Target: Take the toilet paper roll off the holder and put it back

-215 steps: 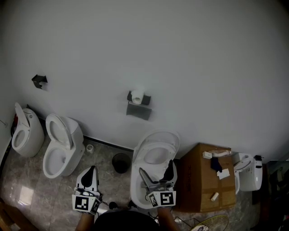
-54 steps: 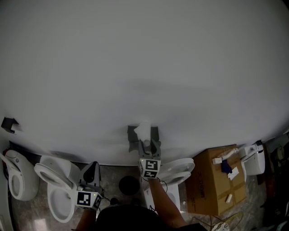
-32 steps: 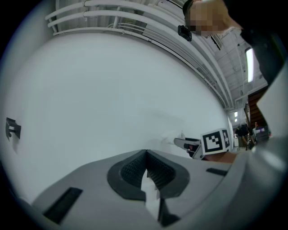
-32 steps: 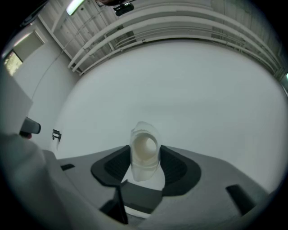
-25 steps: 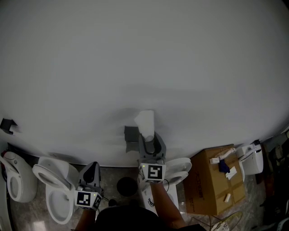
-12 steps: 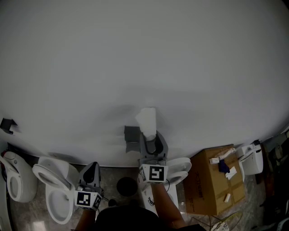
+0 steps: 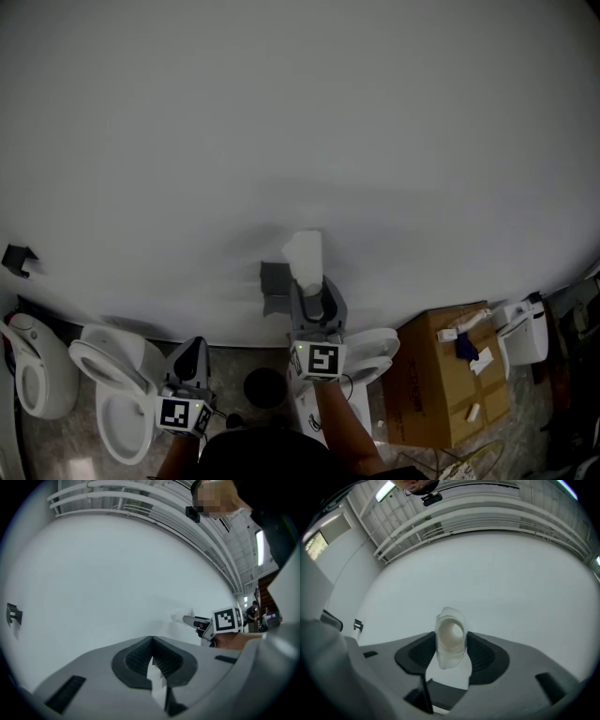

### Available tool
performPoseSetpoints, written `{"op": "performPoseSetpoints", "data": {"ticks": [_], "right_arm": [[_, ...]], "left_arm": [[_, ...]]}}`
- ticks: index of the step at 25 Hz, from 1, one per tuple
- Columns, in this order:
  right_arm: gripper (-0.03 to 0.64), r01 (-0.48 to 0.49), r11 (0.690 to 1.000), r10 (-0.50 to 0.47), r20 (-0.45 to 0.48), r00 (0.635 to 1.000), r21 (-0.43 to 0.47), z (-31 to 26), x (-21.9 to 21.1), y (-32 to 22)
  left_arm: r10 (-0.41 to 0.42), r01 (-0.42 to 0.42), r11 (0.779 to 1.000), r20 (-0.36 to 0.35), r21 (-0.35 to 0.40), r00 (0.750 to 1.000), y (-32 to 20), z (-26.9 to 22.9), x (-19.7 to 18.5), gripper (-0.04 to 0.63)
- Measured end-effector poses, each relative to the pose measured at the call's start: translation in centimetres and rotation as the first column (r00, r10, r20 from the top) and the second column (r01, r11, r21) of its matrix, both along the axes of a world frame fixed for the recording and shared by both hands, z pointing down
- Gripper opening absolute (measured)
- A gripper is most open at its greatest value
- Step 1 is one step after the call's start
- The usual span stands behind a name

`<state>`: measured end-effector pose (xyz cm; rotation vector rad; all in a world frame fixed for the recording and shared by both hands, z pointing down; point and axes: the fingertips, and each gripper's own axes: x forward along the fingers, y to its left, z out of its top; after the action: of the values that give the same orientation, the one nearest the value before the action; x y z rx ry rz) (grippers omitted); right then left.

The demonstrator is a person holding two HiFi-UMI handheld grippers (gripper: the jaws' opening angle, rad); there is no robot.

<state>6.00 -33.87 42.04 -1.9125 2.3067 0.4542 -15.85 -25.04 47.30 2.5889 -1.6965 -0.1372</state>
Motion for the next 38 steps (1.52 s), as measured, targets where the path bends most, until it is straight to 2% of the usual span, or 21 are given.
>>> {"op": "performPoseSetpoints", "data": {"ticks": [15, 26, 34, 38], "right_arm": [[0.212, -0.010, 0.989, 0.010, -0.004, 1.000, -0.147, 6.6, 0.1, -2.1], [0.212, -0.025, 0.964, 0.024, -0.007, 1.000, -0.266, 12.4, 0.8, -3.4], [0.212, -0.036, 0.950, 0.035, -0.008, 0.999, -0.309, 14.4, 1.1, -3.9], [0.212, -0.039, 0.946, 0.039, -0.005, 0.999, -0.323, 15.0, 1.0, -4.0]], "left_arm": [[0.029, -0.030, 0.999, -0.006, -0.031, 1.000, 0.1, 0.8, 0.5, 0.003], [0.026, -0.026, 0.999, -0.004, -0.037, 1.000, -0.3, 1.1, 0.5, 0.003], [0.001, -0.001, 1.000, -0.004, -0.020, 1.000, -0.4, 0.5, 0.0, 0.003], [0.010, -0.010, 0.999, 0.000, -0.036, 1.000, -0.3, 1.1, -0.2, 0.003]]}}
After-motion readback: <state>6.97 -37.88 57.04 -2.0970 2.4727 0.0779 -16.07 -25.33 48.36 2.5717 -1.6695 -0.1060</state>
